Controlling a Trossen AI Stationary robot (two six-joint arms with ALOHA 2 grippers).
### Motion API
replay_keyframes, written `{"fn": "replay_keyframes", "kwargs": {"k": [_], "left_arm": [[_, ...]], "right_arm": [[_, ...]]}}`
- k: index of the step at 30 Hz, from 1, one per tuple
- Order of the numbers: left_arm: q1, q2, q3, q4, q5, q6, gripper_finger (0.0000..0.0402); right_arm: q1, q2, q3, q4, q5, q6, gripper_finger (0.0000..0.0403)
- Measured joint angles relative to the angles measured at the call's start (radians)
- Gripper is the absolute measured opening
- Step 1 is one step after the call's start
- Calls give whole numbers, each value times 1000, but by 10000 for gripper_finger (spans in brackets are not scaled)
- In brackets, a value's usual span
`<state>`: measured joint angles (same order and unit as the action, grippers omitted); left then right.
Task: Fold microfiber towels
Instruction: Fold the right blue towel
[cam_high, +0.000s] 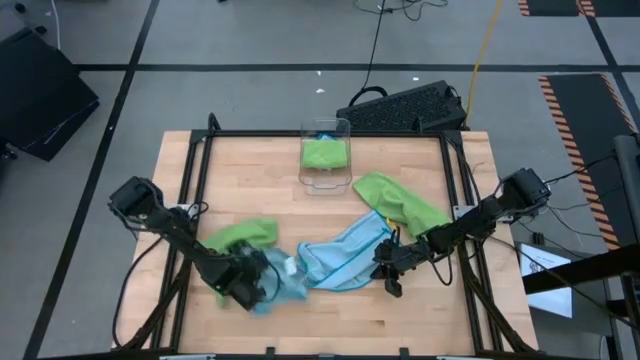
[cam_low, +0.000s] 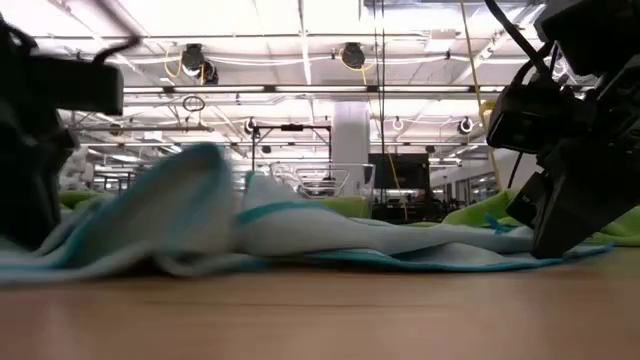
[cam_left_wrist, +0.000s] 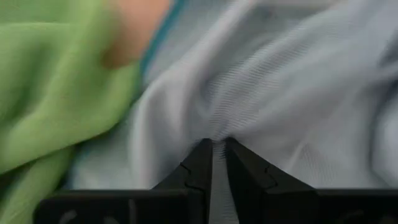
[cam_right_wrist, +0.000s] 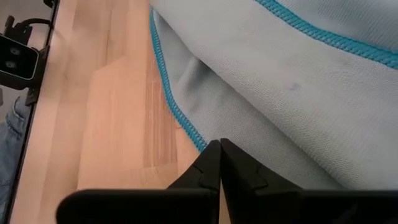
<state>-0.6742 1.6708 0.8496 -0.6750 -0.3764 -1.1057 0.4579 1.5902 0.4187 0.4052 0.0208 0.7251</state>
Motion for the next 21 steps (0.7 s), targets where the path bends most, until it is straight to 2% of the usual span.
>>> {"fn": "replay_keyframes", "kwargs": {"k": [5, 8, 12, 17, 21], "left_arm": [[49, -19, 1, -220, -140, -185, 51], [89, -20, 1, -219, -201, -194, 51], [147, -33, 15, -168, -196, -104, 51], [183, -93, 100, -156, -207, 18, 51], [164, -123, 146, 46, -251, 230, 51]], "right_arm": [[31, 0, 0, -23, -16, 46, 4], [49, 0, -1, -25, -20, 77, 4], [63, 0, -1, 6, -21, 81, 4], [60, -25, -1, -17, -24, 71, 4], [55, -102, -5, -77, -23, 54, 4]]}}
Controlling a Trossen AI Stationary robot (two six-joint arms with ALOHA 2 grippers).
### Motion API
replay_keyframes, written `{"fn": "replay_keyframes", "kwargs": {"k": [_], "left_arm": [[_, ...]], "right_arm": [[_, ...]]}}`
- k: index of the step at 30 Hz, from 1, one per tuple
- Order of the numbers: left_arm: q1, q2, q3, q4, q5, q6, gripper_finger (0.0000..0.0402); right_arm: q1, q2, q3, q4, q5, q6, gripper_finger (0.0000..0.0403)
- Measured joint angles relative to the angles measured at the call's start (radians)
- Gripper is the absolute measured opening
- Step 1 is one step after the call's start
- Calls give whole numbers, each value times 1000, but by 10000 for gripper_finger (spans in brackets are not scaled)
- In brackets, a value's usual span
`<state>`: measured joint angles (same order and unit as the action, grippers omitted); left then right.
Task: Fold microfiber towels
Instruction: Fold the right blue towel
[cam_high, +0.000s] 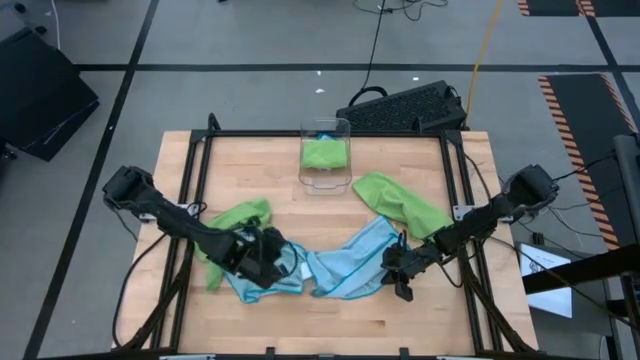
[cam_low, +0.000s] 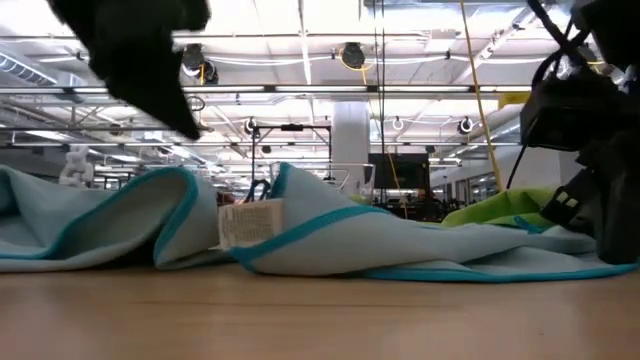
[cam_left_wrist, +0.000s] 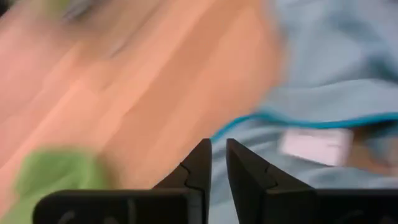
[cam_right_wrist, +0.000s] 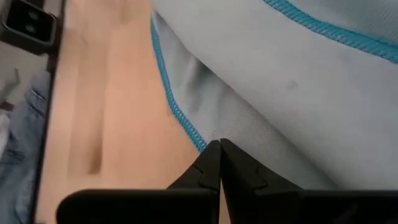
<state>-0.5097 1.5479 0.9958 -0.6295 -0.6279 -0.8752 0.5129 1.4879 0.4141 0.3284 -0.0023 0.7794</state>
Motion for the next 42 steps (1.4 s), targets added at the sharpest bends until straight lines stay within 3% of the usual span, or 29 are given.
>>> {"fn": "replay_keyframes", "kwargs": {"k": [7, 11, 20, 26, 33, 38, 42], "left_arm": [[-76, 117, -5, 465, 95, 286, 54], [-120, 231, 23, 676, 88, 397, 82], [-177, 470, 115, 691, 105, 409, 182], [-186, 508, 125, 685, -55, 403, 212], [-144, 509, 125, 651, -17, 461, 153], [-105, 509, 125, 654, 80, 479, 75], [-92, 477, 124, 640, 88, 517, 11]], "right_arm": [[31, -140, 0, -59, 144, -30, 4], [51, -161, 0, -31, 228, -54, 4], [106, -89, 2, 262, 297, -186, 4], [111, -13, 2, 392, 294, -273, 4], [111, 47, 3, 426, 296, -271, 4], [118, 47, 3, 433, 300, -269, 4], [137, 47, 3, 431, 336, -268, 4]]}}
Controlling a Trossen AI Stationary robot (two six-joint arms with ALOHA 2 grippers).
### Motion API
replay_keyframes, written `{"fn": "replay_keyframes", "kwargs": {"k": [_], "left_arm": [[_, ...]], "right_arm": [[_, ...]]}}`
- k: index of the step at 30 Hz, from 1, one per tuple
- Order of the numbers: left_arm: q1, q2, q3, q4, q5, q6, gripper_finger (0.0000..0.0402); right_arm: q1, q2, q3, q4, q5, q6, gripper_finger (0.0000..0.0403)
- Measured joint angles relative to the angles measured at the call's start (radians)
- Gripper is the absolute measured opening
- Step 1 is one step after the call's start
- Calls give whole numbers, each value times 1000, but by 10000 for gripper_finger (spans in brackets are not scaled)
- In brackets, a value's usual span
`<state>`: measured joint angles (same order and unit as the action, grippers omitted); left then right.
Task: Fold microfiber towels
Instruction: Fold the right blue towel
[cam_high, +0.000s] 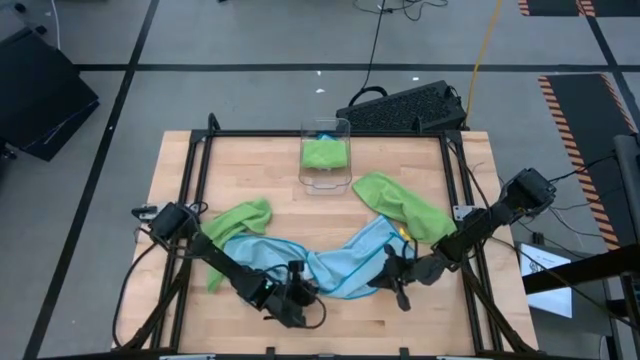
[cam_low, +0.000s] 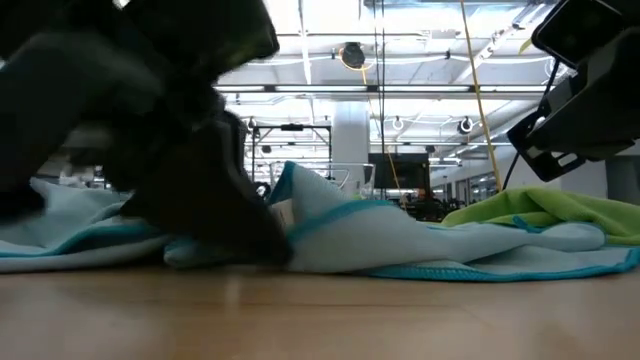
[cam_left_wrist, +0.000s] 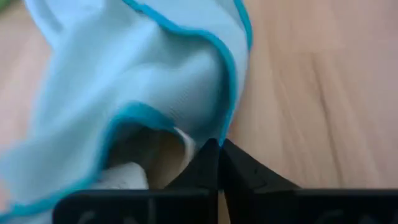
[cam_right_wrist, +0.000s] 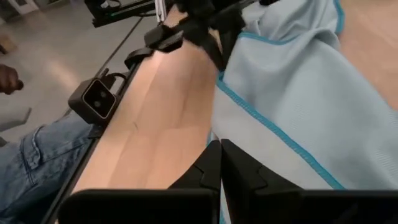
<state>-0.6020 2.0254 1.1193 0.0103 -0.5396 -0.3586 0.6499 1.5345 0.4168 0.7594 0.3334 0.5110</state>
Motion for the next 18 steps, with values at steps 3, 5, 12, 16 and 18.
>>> {"fn": "replay_keyframes", "kwargs": {"k": [3, 5, 12, 16, 18], "left_arm": [[9, -70, 1, 0, -12, 15, 13], [19, -117, 1, -16, -19, 17, 12], [95, -263, 1, -63, 22, 30, 13], [140, -307, 1, -142, 26, 31, 7], [166, -326, 1, -189, 4, 0, 5]], "right_arm": [[20, 0, 0, 0, 20, 2, 4], [33, 0, 0, 0, 36, 2, 4], [55, 34, 31, 1, 148, 10, 4], [59, 123, 99, 2, 161, -1, 4], [59, 179, 136, -1, 161, -1, 4]]}}
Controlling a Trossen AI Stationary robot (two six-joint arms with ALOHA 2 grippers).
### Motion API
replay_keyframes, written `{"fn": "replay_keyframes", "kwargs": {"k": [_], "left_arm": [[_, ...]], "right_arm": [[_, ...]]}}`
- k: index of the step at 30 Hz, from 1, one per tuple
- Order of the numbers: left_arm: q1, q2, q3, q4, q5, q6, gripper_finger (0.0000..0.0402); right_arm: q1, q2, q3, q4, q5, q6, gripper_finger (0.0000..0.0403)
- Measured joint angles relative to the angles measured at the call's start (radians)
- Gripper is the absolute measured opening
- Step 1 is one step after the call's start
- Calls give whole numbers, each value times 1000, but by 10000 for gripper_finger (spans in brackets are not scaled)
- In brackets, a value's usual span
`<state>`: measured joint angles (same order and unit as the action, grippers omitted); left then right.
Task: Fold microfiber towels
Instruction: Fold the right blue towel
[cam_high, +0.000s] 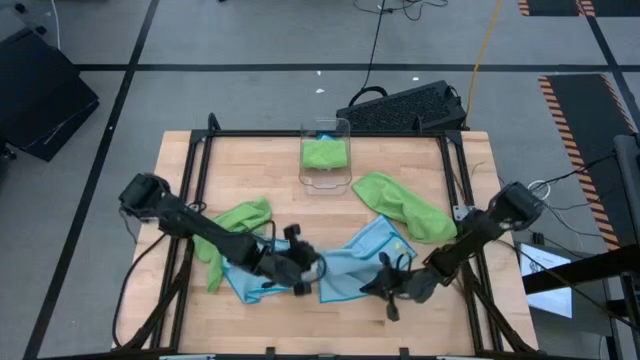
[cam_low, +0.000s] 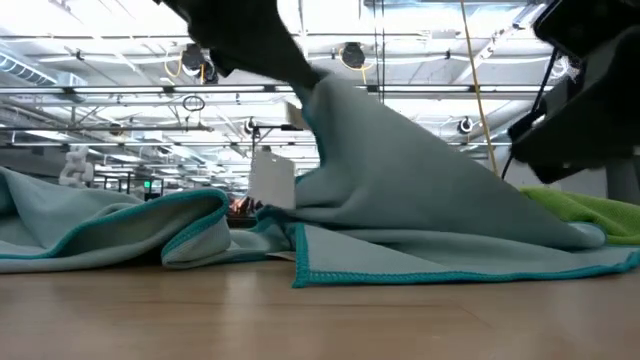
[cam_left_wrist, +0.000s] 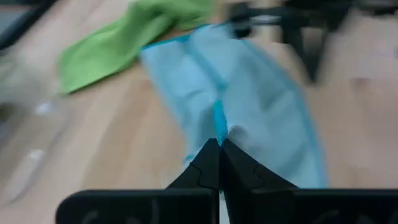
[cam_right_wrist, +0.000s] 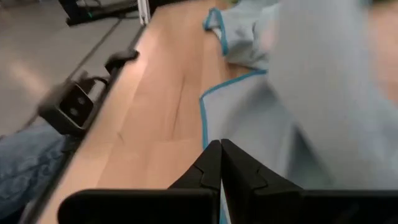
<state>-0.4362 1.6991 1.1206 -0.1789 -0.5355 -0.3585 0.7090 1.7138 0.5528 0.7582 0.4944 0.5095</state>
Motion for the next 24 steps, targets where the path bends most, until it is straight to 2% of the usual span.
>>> {"fn": "replay_keyframes", "kwargs": {"k": [6, 10, 14, 18, 24], "left_arm": [[42, -57, 0, -113, -67, -70, 6], [45, -83, 0, -174, -121, -89, 7], [49, -104, -2, -250, -185, -122, 7], [56, -116, 1, -252, -237, -120, 6], [78, -121, 0, -320, -259, -126, 5]], "right_arm": [[-7, 159, 101, 2, -1, 11, 4], [-16, 215, 119, -7, -37, 59, 4], [-16, 218, 121, -55, -66, 133, 4], [-16, 217, 121, -63, -78, 157, 4], [-13, 193, 121, -44, -189, 141, 4]]}}
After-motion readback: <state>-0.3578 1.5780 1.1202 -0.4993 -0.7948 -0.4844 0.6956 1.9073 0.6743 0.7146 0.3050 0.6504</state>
